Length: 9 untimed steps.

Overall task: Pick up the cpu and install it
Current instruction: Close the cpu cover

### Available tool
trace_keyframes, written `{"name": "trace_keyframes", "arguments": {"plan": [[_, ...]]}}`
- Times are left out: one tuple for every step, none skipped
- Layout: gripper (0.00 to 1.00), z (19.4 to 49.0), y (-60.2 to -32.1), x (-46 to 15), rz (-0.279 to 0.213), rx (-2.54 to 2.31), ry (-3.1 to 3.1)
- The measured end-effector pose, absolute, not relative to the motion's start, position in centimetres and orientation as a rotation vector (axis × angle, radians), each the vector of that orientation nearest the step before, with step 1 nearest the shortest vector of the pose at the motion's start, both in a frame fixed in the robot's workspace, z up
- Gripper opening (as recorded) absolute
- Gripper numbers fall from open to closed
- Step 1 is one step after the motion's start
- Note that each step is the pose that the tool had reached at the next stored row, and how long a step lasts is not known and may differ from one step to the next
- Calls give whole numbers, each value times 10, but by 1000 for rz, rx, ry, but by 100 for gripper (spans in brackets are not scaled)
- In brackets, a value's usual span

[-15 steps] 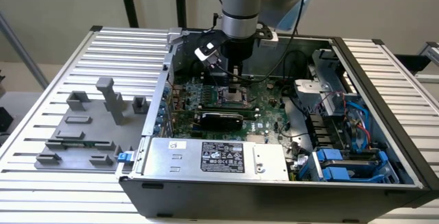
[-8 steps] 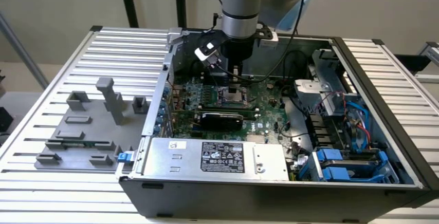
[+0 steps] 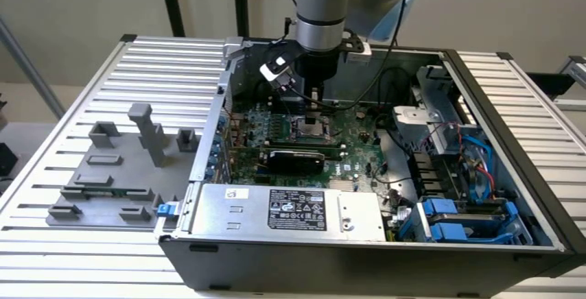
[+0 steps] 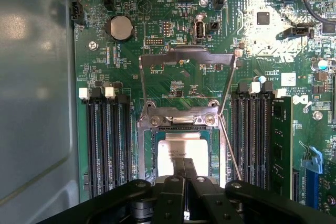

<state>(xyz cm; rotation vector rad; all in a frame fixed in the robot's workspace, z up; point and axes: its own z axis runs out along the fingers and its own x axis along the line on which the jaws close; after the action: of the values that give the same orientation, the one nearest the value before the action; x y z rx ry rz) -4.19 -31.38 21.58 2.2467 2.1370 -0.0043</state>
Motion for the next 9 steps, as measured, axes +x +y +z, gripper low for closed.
{"name": "trace_keyframes", "arguments": {"plan": [[11,216,-314,-42,-4,2247,2137],[11,216,-314,-42,-4,2247,2137],[11,216,-314,-42,-5,2246,2137],[11,218,-314,-41,-5,2247,2137],[11,220,-314,-39,-5,2247,2138],[11,223,-314,-38,-6,2247,2138],[11,226,-314,-36,-6,2248,2139],[11,230,-315,-34,-6,2248,2139],[11,233,-315,-31,-7,2249,2140]]}}
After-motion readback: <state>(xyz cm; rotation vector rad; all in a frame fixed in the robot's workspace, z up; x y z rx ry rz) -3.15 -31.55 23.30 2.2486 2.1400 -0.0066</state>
